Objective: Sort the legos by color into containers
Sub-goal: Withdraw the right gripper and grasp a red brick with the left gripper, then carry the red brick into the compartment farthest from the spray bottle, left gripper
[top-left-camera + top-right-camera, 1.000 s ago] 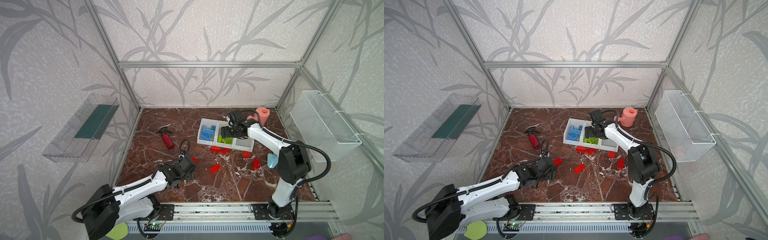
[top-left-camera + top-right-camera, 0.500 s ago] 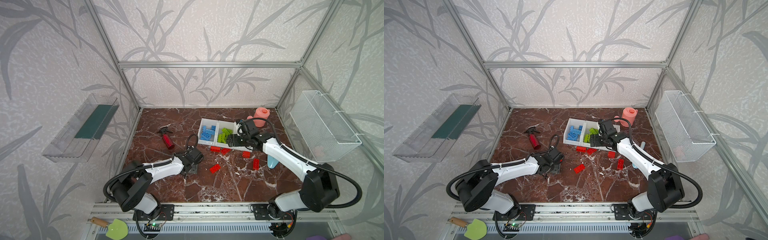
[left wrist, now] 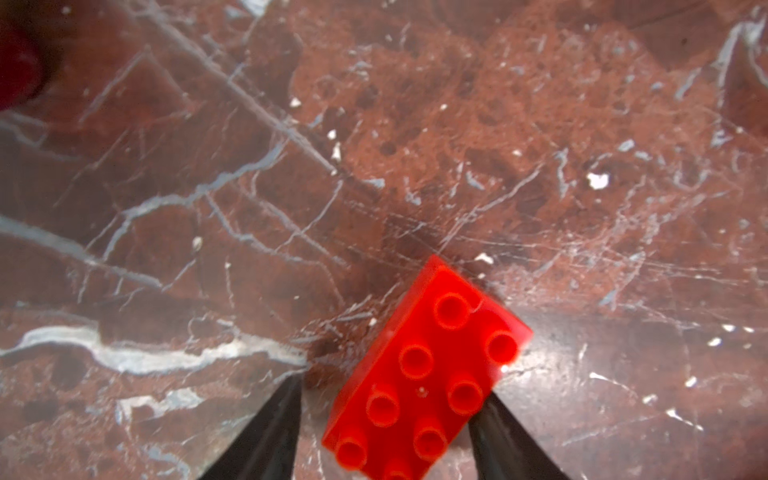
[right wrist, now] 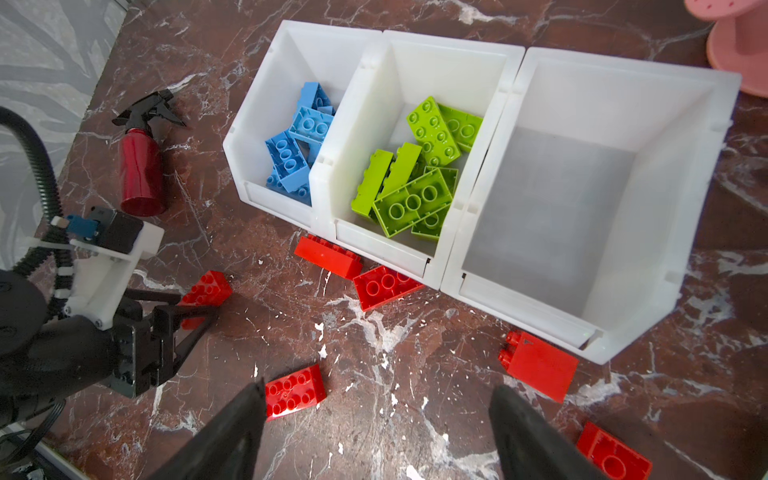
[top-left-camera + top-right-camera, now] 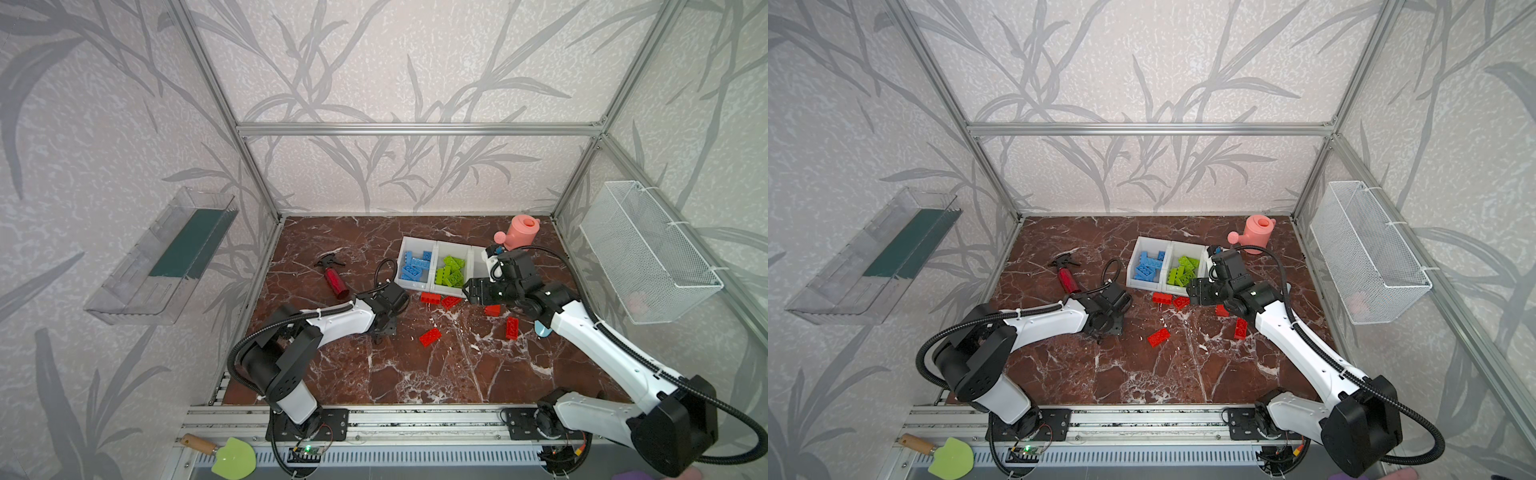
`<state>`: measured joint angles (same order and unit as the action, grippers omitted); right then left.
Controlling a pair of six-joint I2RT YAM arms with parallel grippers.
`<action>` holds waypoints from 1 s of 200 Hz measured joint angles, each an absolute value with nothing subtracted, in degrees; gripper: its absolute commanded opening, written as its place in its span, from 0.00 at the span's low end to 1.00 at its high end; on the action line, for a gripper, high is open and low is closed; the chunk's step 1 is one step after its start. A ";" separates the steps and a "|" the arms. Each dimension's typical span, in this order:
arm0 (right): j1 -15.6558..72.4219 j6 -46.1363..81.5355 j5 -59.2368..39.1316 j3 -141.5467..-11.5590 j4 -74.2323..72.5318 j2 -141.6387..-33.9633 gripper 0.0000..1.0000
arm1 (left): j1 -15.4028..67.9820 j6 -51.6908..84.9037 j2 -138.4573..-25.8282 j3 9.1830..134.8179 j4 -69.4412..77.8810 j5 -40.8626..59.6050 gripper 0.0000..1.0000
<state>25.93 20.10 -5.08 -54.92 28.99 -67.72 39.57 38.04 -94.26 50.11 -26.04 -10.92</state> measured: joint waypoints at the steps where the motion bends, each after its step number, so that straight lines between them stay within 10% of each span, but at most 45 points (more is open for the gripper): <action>1: 25.93 20.10 -5.08 -54.87 29.02 -67.70 0.85 | 39.57 37.98 -94.28 50.13 -26.04 -10.90 0.56; 88: 26.20 20.01 -5.13 -52.93 30.22 -64.25 0.83 | 39.57 38.41 -94.96 50.57 -24.71 -9.04 0.29; 200: 26.20 21.71 -7.27 -40.84 29.41 -57.08 0.82 | 43.99 37.67 -93.89 59.29 -28.08 -8.56 0.26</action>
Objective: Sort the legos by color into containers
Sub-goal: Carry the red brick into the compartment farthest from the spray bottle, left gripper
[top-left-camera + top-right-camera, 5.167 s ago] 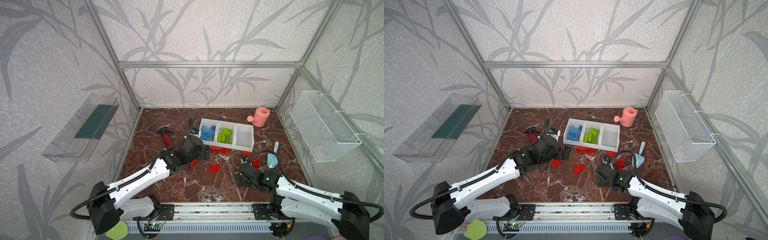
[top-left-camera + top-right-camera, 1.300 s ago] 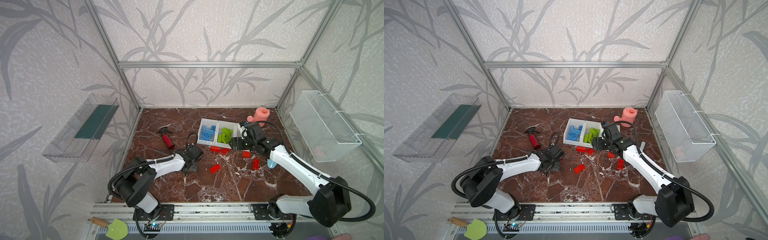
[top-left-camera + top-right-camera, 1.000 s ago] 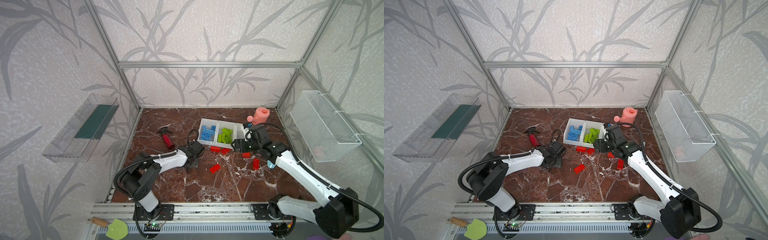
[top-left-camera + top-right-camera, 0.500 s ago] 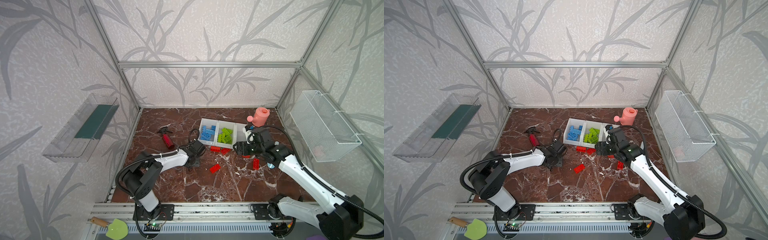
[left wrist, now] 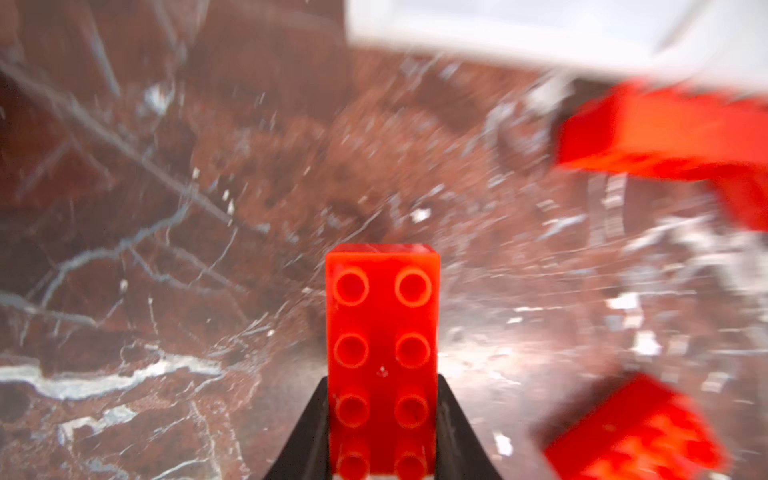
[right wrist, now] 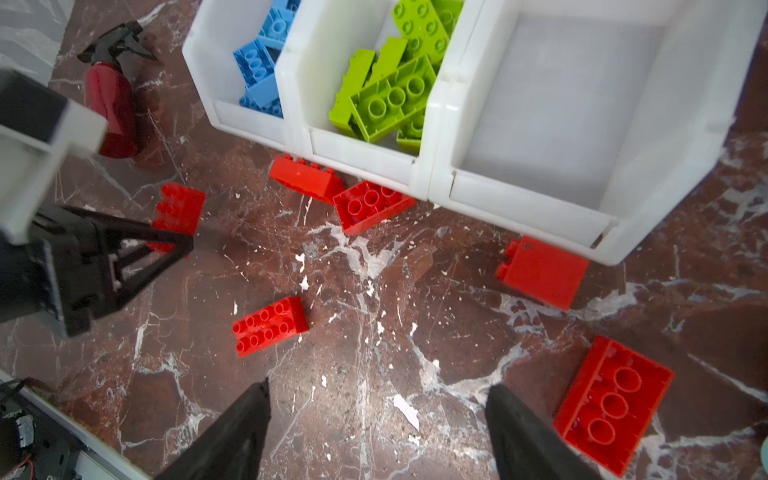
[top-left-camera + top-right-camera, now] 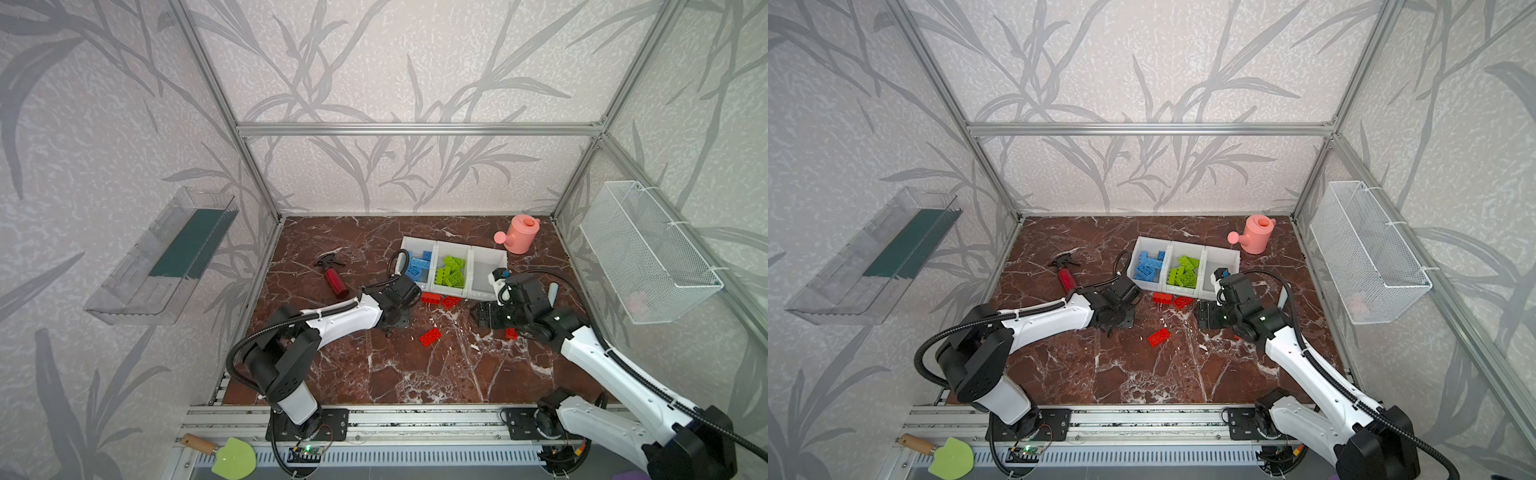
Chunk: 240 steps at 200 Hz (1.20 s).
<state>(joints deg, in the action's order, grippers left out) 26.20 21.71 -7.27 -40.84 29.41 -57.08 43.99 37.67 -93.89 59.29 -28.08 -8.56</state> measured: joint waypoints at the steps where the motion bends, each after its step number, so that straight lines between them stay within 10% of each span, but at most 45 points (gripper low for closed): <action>1: 26.20 21.76 -7.33 -40.62 29.41 -56.90 0.82 | 44.01 37.60 -93.89 59.42 -28.12 -8.54 0.26; 240: 28.18 25.50 -15.97 -22.63 20.73 -45.63 0.81 | 48.40 25.52 -134.52 124.07 -28.36 12.56 0.26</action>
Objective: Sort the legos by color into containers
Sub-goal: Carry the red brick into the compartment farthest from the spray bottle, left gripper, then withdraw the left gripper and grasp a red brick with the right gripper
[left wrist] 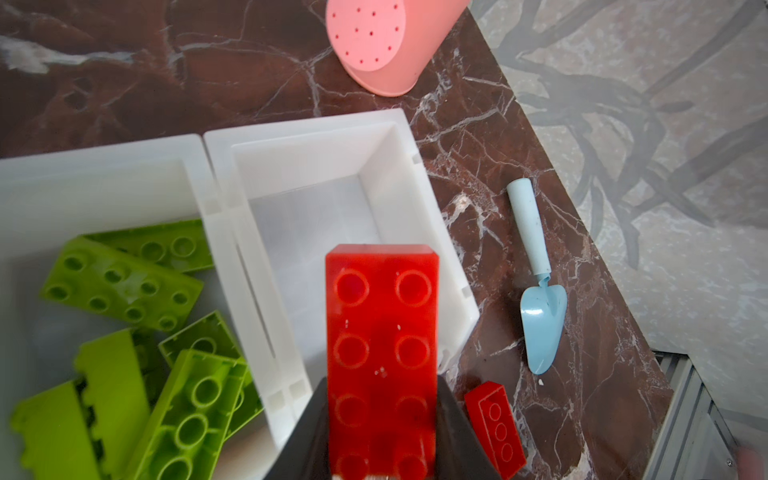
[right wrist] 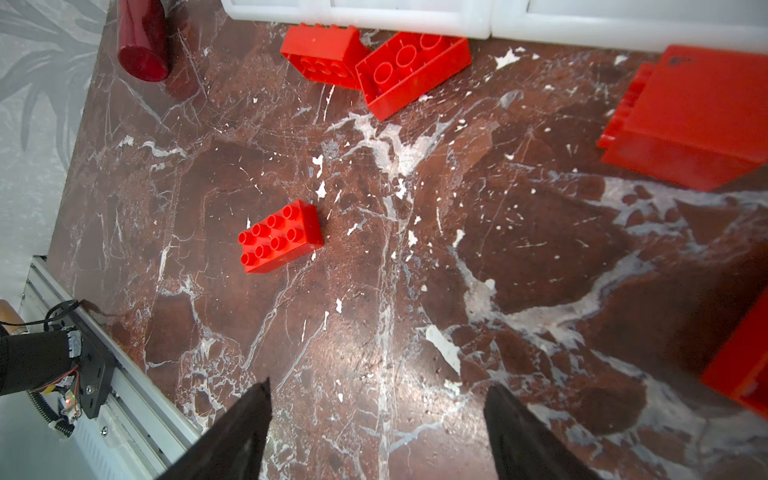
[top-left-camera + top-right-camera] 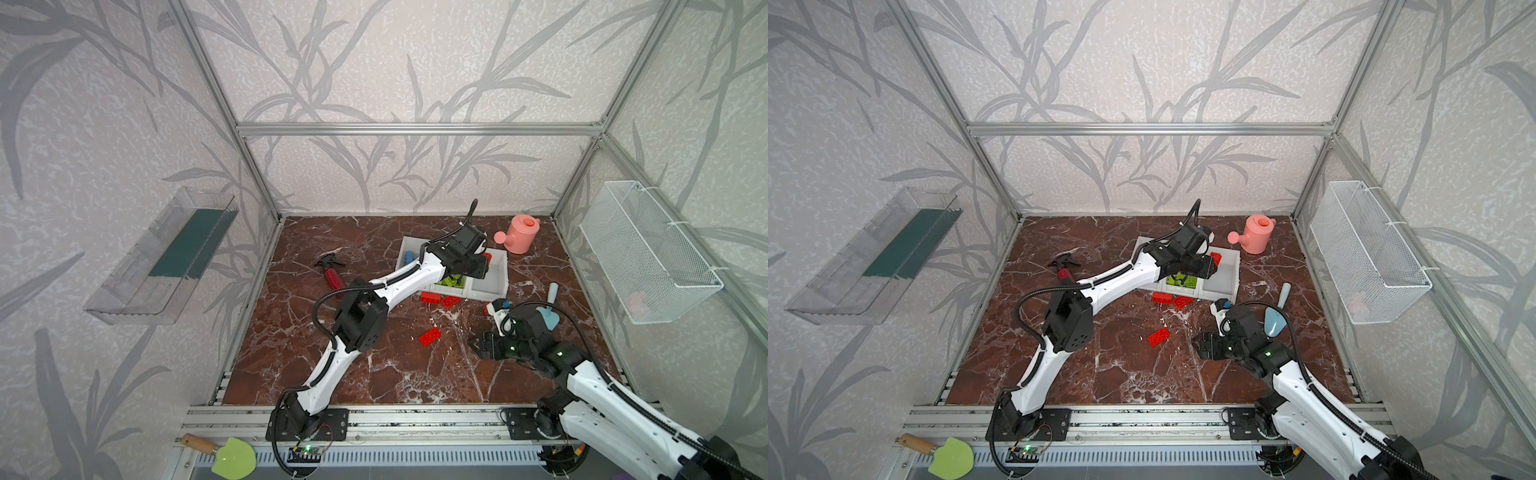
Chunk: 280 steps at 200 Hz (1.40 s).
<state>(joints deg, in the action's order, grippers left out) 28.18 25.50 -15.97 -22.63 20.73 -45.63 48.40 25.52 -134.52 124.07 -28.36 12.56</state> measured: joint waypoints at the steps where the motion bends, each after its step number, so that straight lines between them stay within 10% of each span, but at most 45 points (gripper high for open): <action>1: 28.18 25.50 -15.94 -22.63 20.73 -45.63 0.81 | 48.38 25.54 -134.63 124.25 -28.42 12.58 0.26; 76: 28.42 25.50 -15.42 -22.33 20.75 -45.63 0.81 | 48.60 25.41 -142.82 135.70 -32.86 15.20 0.31; 171: 33.30 25.93 -11.33 -22.72 22.94 -45.56 0.86 | 48.21 25.71 -142.41 135.04 -33.82 11.64 0.66; 280: 49.17 21.96 -2.00 -38.63 25.91 -63.22 0.99 | 46.94 28.10 -96.33 86.67 -19.62 -6.13 0.79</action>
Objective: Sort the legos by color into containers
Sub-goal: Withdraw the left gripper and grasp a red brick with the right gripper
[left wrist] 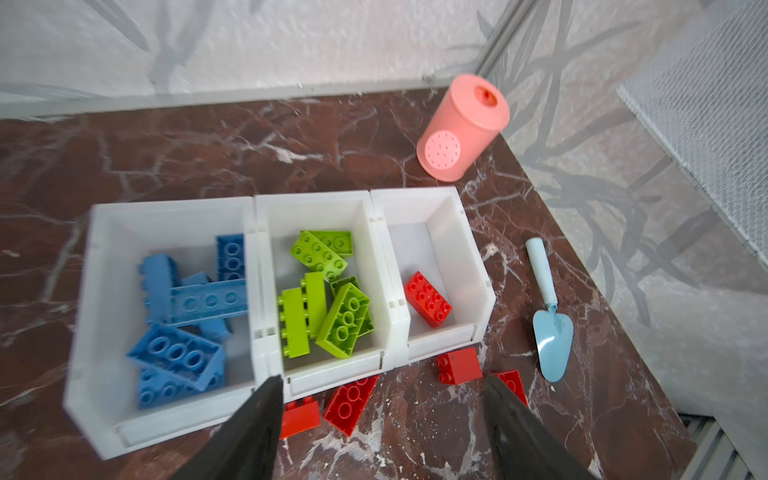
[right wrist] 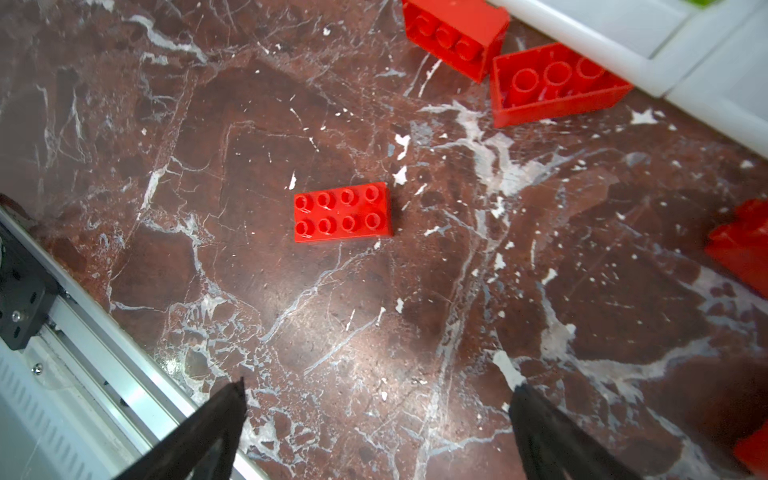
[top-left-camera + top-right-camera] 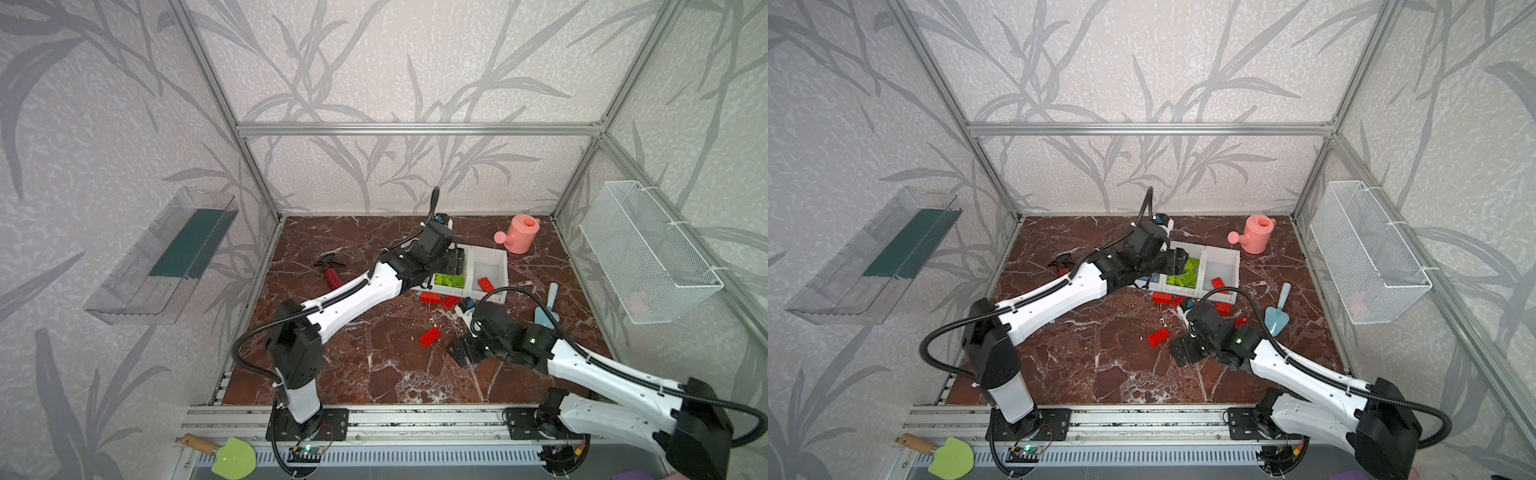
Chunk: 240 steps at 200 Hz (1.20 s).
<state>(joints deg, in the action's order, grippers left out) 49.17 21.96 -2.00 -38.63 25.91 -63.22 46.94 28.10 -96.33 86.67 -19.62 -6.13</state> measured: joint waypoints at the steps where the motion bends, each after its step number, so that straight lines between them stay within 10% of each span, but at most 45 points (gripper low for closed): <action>1: 49.25 21.93 -1.96 -38.76 25.93 -63.46 0.99 | 46.94 28.10 -96.03 86.37 -19.55 -6.28 0.79; 135: 53.28 19.42 0.71 -57.04 25.67 -92.51 0.99 | 46.70 34.92 -56.23 44.60 -22.33 -21.23 0.93; 240: 53.36 18.83 3.01 -60.14 26.22 -100.99 0.98 | 46.70 38.22 -50.30 36.25 -24.05 -22.68 0.93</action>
